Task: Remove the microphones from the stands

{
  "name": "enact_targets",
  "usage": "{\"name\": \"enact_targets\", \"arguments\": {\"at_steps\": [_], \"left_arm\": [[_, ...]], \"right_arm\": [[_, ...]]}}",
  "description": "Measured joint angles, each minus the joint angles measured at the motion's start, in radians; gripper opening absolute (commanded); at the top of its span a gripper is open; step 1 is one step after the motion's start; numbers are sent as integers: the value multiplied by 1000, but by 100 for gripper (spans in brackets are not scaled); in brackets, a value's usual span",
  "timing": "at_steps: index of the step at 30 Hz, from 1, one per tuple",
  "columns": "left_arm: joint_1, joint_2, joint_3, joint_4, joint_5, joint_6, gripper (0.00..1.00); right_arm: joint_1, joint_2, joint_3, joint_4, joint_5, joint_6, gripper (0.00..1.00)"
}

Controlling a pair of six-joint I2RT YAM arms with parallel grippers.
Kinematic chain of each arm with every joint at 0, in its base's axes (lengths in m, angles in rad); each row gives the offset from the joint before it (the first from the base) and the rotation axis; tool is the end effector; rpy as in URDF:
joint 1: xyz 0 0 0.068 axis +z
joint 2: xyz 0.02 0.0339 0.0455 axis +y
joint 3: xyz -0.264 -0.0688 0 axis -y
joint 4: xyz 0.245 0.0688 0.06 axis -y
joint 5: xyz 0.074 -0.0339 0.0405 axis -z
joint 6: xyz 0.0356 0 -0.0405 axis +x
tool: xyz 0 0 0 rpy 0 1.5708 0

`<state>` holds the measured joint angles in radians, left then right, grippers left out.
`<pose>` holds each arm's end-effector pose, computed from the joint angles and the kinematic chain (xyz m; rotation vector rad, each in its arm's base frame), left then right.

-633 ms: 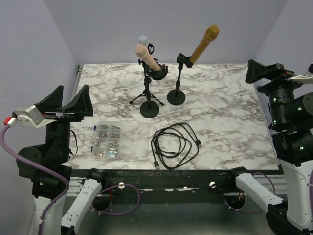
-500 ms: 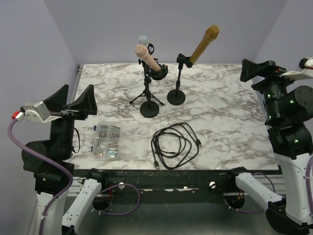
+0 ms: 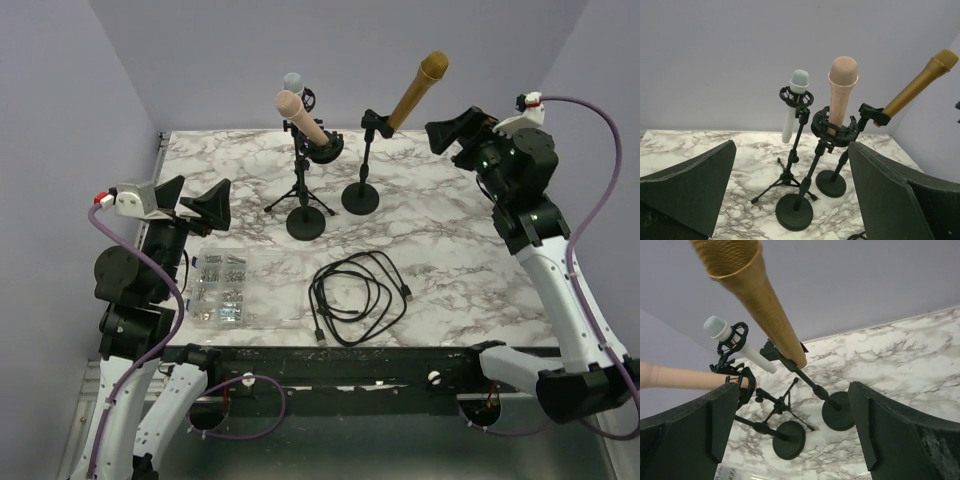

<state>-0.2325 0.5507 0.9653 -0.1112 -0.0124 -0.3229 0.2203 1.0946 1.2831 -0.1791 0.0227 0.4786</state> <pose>0.0971 -0.0225 0.4380 -0.0687 1.2797 -0.4705 0.2324 0.0512 0.4540 0.2223 1.5705 0.5312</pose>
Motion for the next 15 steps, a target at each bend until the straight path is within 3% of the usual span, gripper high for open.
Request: {"name": "enact_targets", "arguments": {"at_steps": [4,15], "left_arm": [[12,23,-12,1,47,-18,99],[35,87,-25,39,181,-81,99]], "right_arm": [[18,143,68,-8,40,111,100],[318,372,299,-48,477,151,100]]}}
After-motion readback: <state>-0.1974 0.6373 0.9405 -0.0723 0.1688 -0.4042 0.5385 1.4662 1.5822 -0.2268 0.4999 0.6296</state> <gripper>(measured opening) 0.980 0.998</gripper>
